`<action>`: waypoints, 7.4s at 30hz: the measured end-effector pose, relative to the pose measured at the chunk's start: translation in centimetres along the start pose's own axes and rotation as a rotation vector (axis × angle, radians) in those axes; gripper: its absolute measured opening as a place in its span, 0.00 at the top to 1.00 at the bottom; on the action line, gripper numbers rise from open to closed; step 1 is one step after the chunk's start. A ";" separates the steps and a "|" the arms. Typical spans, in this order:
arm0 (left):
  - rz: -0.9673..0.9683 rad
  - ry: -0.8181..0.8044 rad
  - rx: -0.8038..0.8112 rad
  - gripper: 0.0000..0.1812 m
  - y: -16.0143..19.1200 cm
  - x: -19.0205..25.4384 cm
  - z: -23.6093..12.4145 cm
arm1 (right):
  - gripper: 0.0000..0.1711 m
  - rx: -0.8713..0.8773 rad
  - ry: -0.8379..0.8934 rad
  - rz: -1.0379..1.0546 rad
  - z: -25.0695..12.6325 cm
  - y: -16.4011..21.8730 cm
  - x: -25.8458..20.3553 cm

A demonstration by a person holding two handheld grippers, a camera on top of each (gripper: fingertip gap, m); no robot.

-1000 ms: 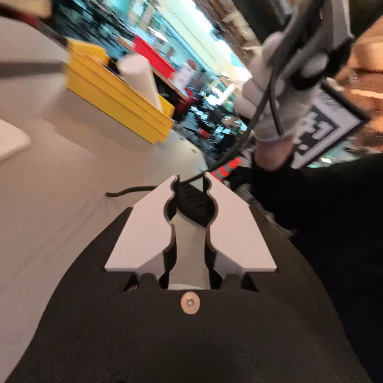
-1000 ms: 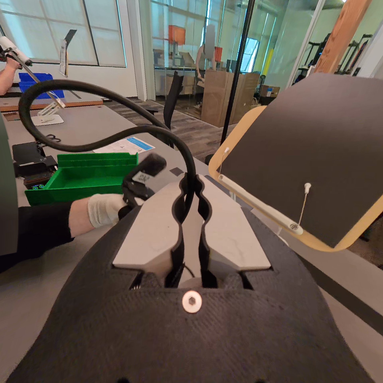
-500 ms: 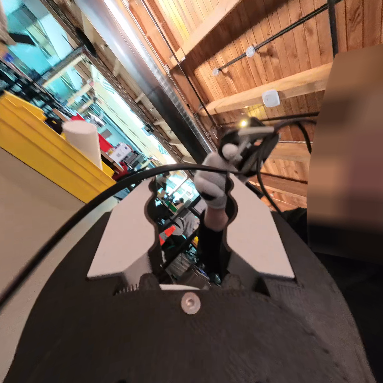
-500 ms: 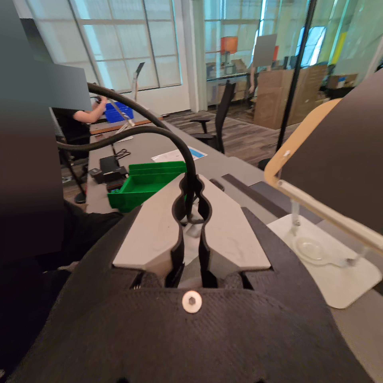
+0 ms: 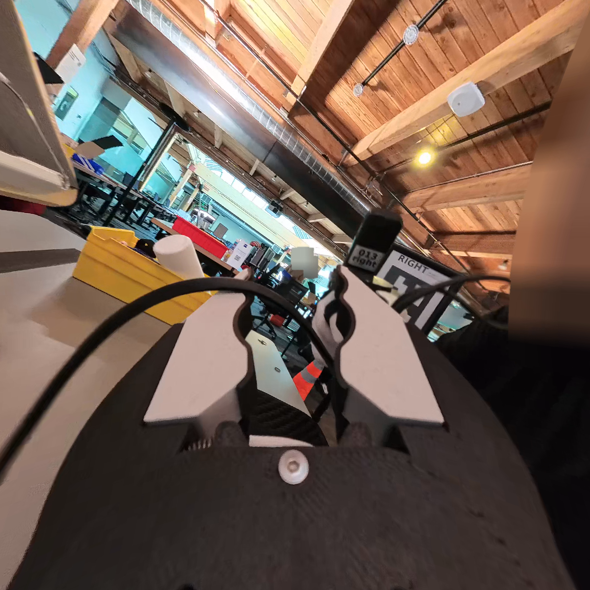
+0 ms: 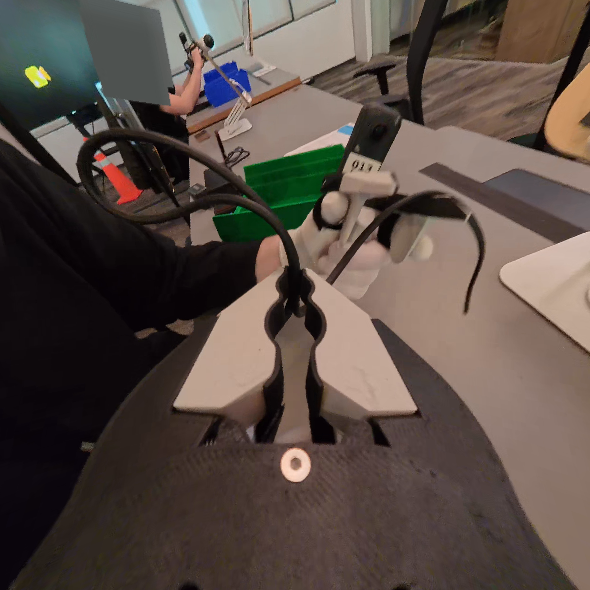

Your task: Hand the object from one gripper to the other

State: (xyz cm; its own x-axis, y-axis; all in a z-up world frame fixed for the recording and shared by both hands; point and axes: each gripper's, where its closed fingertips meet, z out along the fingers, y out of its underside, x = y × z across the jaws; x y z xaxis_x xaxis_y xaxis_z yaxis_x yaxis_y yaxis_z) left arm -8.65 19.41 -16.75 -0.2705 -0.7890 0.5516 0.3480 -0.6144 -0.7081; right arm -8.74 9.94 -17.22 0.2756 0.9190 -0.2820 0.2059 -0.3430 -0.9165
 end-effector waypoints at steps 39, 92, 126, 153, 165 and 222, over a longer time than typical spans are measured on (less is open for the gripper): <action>0.364 -0.153 -0.342 1.00 6.1 0.0 3.0 | 0.99 0.234 0.224 0.217 -0.7 -0.8 8.2; 0.856 -0.380 -0.336 0.99 6.2 -0.4 4.6 | 0.66 0.428 0.115 0.385 -1.1 -0.5 8.9; 0.481 -0.294 -0.207 0.81 1.3 -0.1 2.0 | 1.00 -0.133 0.819 -0.832 -5.7 -3.9 11.4; 0.142 -0.159 -0.444 0.80 6.1 2.0 3.8 | 0.99 -0.462 0.771 -1.683 -1.2 -2.5 9.5; 0.255 -0.318 -0.421 0.97 4.9 -0.3 2.9 | 0.79 -0.542 0.747 -1.573 -1.9 -1.7 11.1; 0.325 -0.289 -0.570 0.78 6.3 3.3 3.9 | 0.99 -0.145 0.395 -0.728 0.9 1.3 8.9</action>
State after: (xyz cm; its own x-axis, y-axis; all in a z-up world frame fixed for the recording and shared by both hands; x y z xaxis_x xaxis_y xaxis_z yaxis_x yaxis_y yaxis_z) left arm -3.83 12.90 -17.64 0.0432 -0.9489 0.3125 -0.1740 -0.3152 -0.9329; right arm -6.85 17.89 -21.19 0.3304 0.7941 0.5101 0.5705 0.2626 -0.7782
